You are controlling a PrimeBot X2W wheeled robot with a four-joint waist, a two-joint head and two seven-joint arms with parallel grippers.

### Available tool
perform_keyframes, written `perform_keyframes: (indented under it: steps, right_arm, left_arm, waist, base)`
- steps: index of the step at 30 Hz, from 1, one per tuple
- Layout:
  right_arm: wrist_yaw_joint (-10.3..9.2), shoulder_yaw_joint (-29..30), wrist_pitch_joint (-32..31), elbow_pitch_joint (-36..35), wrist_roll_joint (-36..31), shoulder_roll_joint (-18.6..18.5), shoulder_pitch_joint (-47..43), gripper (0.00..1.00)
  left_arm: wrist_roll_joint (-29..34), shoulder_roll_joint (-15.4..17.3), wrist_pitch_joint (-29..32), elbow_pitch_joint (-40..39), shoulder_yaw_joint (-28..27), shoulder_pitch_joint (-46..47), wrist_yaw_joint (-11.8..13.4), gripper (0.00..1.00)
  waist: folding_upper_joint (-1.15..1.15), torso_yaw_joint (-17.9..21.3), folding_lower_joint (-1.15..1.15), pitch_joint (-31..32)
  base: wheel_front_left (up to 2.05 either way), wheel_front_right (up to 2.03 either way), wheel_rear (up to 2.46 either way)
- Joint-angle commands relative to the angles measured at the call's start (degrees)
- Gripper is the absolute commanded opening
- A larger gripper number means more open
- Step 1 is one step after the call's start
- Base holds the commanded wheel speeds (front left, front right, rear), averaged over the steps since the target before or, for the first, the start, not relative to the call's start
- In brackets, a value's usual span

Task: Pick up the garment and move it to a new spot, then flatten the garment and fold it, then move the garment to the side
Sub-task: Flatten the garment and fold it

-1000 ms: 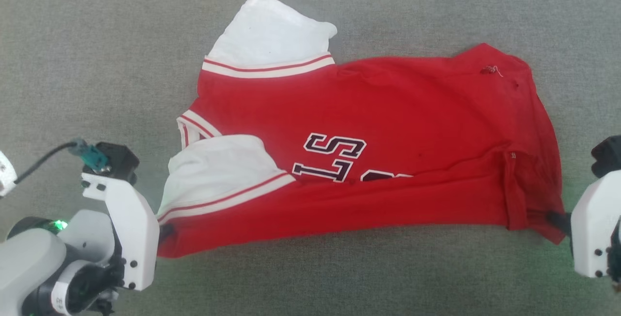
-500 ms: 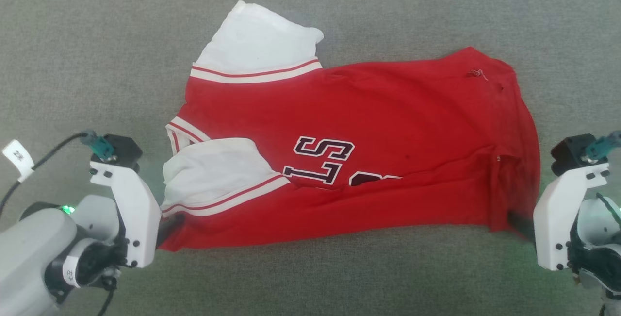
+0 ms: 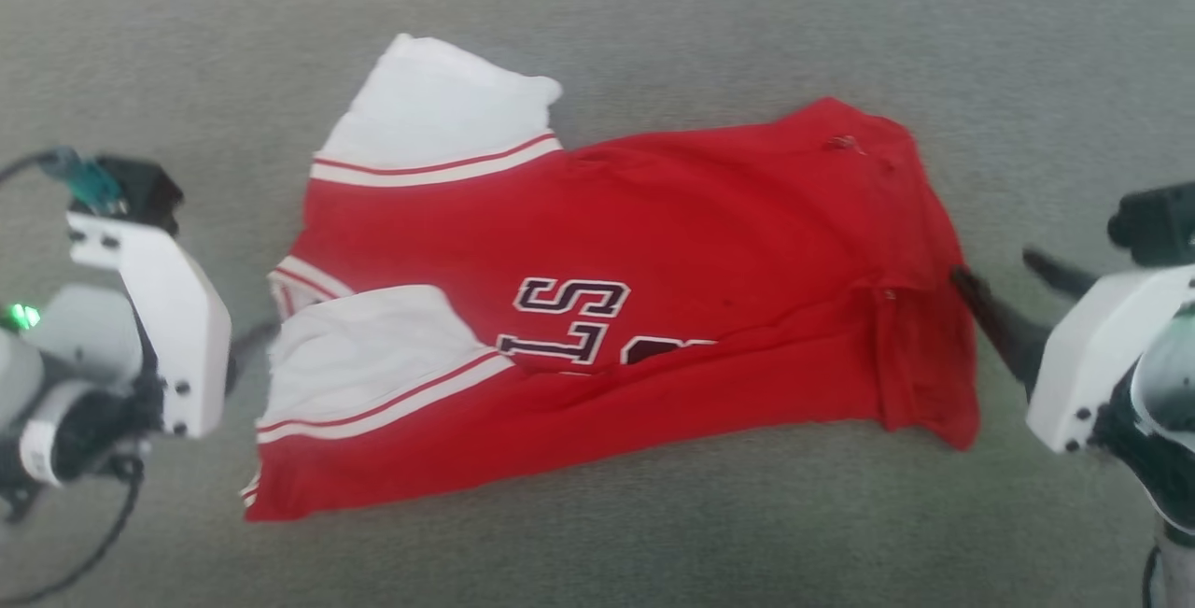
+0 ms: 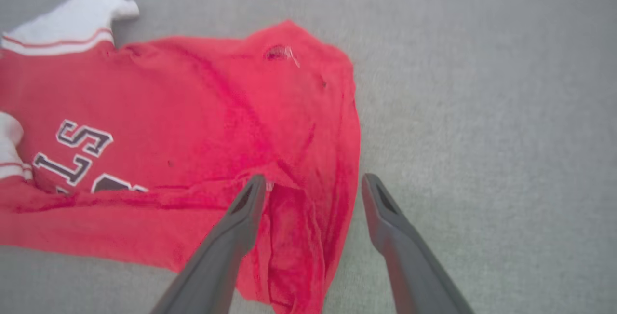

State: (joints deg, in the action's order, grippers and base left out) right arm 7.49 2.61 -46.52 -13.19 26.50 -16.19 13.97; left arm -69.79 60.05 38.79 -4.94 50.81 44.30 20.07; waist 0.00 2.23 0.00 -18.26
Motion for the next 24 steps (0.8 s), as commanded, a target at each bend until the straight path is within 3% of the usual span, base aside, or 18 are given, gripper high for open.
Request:
perform_keyframes:
  steps: [1,8,14,24]
  right_arm:
    - [0.0,-0.2,1.9,-0.4,-0.2,0.4,0.9,1.0]
    - [0.0,-4.3,22.5,1.5,-3.6,1.7,5.2,1.0]
    - [0.0,-6.6,38.1,6.5,-7.0,6.4,8.3,1.0]
    - [0.0,-12.3,44.9,14.1,-6.4,9.5,11.3,1.0]
  left_arm:
    - [1.2,-0.1,0.0,0.0,-0.4,1.1,-0.2,1.0]
    - [5.2,-2.9,-1.6,6.0,-1.2,8.2,-4.9,1.0]
    - [8.6,-5.8,-3.5,16.6,-1.8,15.5,-10.5,1.0]
    - [11.2,-7.8,-1.6,34.0,-1.2,23.8,-16.3,1.0]
  waist:
    - [0.0,1.2,0.0,-0.1]
    - [0.0,6.9,0.0,-1.6]
    - [0.0,12.6,0.0,-4.0]
    - [0.0,19.3,0.0,-8.9]
  base:
    - [0.0,0.0,0.0]
    - [0.0,0.0,0.0]
    - [0.0,0.0,0.0]
    - [0.0,0.0,0.0]
